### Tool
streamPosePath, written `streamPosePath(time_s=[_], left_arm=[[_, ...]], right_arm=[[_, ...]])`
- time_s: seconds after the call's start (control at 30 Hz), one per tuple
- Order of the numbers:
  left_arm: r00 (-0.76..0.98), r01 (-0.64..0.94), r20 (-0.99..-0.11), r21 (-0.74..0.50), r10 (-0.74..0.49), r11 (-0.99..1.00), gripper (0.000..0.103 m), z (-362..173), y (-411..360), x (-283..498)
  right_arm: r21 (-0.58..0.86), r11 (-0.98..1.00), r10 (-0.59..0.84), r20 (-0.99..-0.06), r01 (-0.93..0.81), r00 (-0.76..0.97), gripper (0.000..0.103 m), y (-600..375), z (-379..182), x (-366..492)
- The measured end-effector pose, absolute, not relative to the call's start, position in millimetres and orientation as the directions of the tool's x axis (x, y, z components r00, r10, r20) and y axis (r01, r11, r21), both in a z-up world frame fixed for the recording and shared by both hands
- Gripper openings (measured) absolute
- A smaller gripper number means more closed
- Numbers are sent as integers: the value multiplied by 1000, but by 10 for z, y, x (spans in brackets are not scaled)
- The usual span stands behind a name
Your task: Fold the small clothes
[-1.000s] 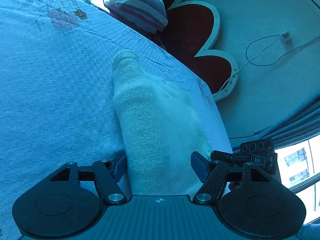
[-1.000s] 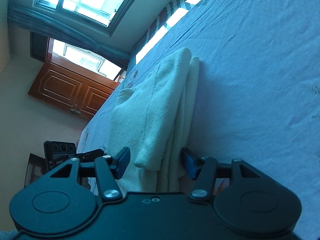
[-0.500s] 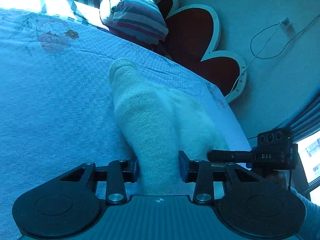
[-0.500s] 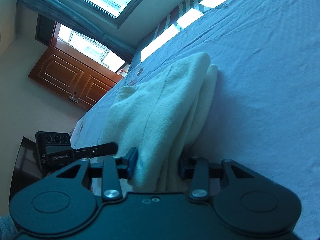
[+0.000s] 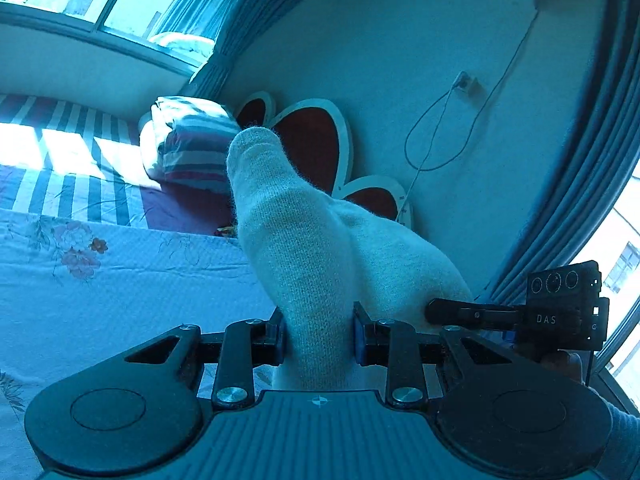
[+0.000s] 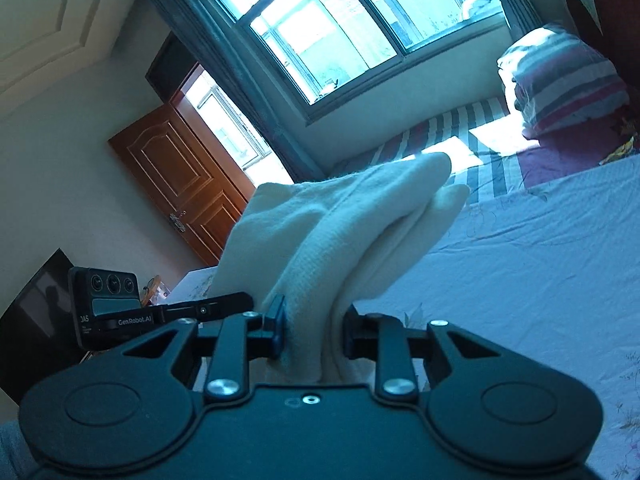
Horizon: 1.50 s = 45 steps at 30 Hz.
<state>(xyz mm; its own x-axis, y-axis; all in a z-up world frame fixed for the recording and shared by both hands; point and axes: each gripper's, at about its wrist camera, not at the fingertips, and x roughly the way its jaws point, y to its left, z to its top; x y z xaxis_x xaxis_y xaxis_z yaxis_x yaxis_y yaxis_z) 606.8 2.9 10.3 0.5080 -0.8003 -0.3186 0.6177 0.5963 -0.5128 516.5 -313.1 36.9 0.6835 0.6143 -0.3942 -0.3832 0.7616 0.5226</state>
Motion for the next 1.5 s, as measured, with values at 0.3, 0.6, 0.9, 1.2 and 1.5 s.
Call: streamPosePath(time_s=[0.3,0.6,0.9,1.2,1.5], left_arm=[[517,655,-289,-472,-806,590,30,450,408,5526],[508,586,-372,-512,-777,628,30,-39,498,5669],[492,466,-472,-567,-731,679,30,-857,443,6235],[435,305,-573,-632,-694,713,44,-1597,381,6834],[309,336,-593,-663,-743,669,54,-1570,590,6236]], right_arm=[[464,780,597,-352,-420,721,27,-2730,876,4527],[510,768,614,-414,-387,672,27,-2633,472,4800],[586,742,643,-485,-325,593,27,-2734,-297,5479],[643,744,637,-599,-183,486,36,-2799,-1255,6237],[703,699,668,-575,-132,472,66,-3215,-1281,5700]])
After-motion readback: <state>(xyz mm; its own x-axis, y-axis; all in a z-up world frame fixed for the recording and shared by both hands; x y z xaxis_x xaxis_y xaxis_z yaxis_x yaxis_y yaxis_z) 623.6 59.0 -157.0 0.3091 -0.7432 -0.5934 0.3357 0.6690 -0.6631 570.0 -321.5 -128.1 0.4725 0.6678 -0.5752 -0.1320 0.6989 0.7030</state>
